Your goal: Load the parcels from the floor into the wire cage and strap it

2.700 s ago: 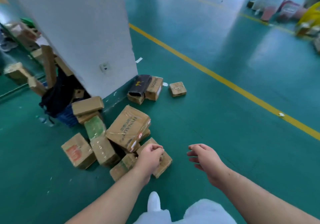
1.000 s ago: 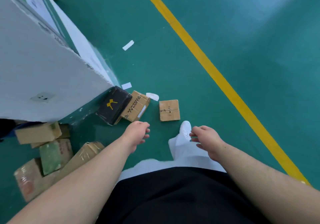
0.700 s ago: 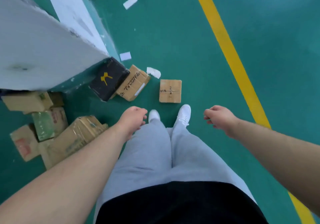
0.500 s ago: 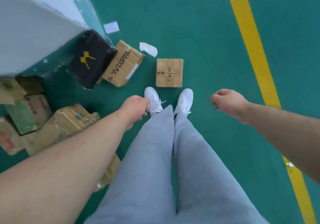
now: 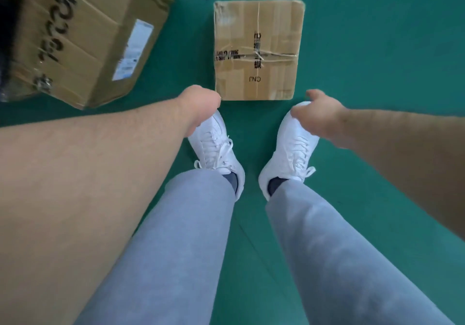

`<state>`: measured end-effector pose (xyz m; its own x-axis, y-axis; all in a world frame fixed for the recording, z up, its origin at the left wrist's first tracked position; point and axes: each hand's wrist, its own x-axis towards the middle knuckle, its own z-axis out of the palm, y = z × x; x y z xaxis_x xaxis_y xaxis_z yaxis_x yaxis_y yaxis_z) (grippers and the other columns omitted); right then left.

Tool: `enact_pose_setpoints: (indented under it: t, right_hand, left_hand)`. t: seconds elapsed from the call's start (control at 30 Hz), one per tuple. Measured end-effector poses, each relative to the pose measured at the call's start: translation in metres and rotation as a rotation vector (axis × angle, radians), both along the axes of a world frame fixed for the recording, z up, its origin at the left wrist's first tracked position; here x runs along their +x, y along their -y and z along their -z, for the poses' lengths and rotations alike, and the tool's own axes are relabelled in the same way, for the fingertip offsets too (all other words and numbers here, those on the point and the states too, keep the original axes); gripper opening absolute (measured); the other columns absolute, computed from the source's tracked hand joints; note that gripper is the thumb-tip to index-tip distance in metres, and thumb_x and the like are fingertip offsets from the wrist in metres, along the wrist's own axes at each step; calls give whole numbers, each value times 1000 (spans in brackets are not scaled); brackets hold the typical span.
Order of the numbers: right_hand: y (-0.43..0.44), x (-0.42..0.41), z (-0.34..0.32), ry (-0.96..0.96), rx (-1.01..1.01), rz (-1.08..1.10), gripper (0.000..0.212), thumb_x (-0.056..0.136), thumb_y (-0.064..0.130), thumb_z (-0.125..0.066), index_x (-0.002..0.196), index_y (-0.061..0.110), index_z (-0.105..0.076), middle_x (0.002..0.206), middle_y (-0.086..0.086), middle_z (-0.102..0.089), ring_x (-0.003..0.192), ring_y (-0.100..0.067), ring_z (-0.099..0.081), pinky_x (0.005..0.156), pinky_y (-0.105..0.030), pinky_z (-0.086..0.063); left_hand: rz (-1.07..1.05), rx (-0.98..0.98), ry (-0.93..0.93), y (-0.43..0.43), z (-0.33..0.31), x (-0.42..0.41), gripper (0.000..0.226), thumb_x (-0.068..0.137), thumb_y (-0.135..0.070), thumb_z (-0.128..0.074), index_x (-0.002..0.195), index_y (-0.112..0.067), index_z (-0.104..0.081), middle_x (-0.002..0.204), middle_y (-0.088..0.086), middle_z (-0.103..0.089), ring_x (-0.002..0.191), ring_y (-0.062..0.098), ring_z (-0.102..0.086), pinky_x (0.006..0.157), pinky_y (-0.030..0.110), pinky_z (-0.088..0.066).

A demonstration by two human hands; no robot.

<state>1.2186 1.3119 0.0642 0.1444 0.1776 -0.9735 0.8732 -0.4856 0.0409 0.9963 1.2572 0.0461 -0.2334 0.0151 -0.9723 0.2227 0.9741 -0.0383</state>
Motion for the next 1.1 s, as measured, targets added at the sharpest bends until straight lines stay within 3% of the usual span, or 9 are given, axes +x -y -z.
enact_pose_setpoints:
  t: [0.07, 0.1, 0.2, 0.33, 0.5, 0.77, 0.9, 1.0, 1.1]
  right_hand:
    - [-1, -1, 32, 21, 24, 143, 69, 101, 27, -48, 163, 25, -18, 139, -7, -51, 125, -31, -54, 104, -43, -49]
    - [-3, -3, 40, 28, 14, 212, 67, 100, 26, -50, 162, 25, -24, 137, -5, -53, 124, -28, -56, 101, -43, -52]
    - [-13, -8, 46, 16, -2, 346, 48, 95, 32, -60, 142, 25, -52, 139, 4, -54, 122, -18, -55, 92, -36, -55]
    - [-25, -14, 5, 23, 45, 505, 61, 80, 51, -66, 133, 28, -48, 133, 0, -56, 117, -23, -57, 97, -48, -53]
    - [-26, -24, -113, -97, -101, 605, 34, 99, 40, -63, 128, 26, -53, 114, -3, -73, 98, -17, -73, 85, -38, -59]
    - [-53, -63, -372, -377, -230, 429, 35, 92, 29, -73, 114, 16, -49, 114, -7, -71, 94, -18, -74, 84, -31, -60]
    - [-59, -99, -481, -532, -308, 247, 43, 77, 24, -76, 111, 16, -52, 113, -4, -70, 95, -16, -72, 87, -31, -61]
    - [-49, -133, -554, -637, -319, 24, 49, 76, 18, -74, 119, 15, -51, 110, -3, -71, 98, -15, -71, 96, -33, -58]
    - [-22, -160, -630, -721, -324, -176, 52, 75, 14, -74, 121, 15, -50, 112, -8, -68, 98, -19, -70, 109, -41, -48]
  left_hand:
    - [-52, -41, 60, 6, 22, 1, 54, 99, -16, -50, 151, -23, -42, 137, 1, -49, 119, 23, -52, 108, 36, -45]
    - [-76, -31, 100, 7, 28, 2, 68, 97, -18, -52, 159, -29, -30, 151, 0, -43, 128, 24, -50, 111, 40, -45]
    - [-153, 11, 181, 6, 24, 3, 63, 90, -30, -63, 150, -26, -43, 154, 0, -43, 131, 23, -51, 109, 43, -48]
    - [-377, 42, 189, 12, -15, 4, 71, 87, -53, -69, 142, -22, -37, 137, 3, -49, 123, 30, -56, 107, 49, -49]
    - [-714, 46, 197, 38, -136, -4, 42, 97, -50, -65, 124, -20, -53, 117, 4, -70, 103, 23, -73, 98, 38, -56]
    - [-1150, 228, 368, 91, -408, -33, 19, 96, -23, -66, 112, -13, -69, 106, 5, -68, 105, 20, -61, 114, 40, -44]
    - [-1244, 460, 281, 121, -528, -38, 21, 91, -15, -67, 112, -10, -68, 102, 3, -75, 100, 18, -67, 99, 33, -52]
    - [-1421, 646, 111, 162, -603, -25, 55, 80, -10, -74, 132, -8, -59, 113, 6, -76, 100, 18, -71, 87, 30, -54]
    - [-1611, 753, 2, 213, -669, 10, 80, 73, -7, -77, 147, -8, -46, 121, 12, -74, 113, 28, -69, 99, 37, -54]
